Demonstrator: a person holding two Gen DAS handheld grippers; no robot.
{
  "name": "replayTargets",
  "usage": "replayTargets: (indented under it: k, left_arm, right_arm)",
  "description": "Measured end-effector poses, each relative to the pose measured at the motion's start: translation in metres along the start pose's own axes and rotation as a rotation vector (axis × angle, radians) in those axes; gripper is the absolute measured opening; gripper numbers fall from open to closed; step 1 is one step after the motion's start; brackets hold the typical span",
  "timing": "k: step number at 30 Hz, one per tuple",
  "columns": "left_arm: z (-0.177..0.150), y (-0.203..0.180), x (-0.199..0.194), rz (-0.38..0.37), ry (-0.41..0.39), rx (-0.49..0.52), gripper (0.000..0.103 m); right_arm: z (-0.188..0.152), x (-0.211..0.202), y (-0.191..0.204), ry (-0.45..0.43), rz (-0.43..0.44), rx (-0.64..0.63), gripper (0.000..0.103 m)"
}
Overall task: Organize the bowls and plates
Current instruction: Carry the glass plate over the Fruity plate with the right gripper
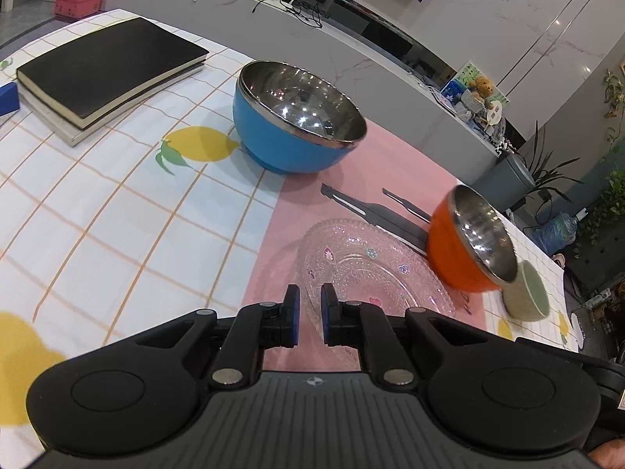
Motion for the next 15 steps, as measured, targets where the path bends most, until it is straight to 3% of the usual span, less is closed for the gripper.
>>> replayTargets:
  k: [15]
  left_arm:
    - [-0.052, -0.021, -0.064, 0.013, -0.004, -0.008, 0.011]
  right_arm:
    - [-0.049, -0.066, -0.005, 0.007, 0.064, 0.026, 0.008]
Point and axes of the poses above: each gripper's, at about its wrist camera, not at the fingertips, and x roughly the way its jaws point, y to its left, z to its top, the point moved 10 cm from there along x, roughly the way its jaws point, and after that the axes turned 3 degrees about y, right-handed, at the moved point
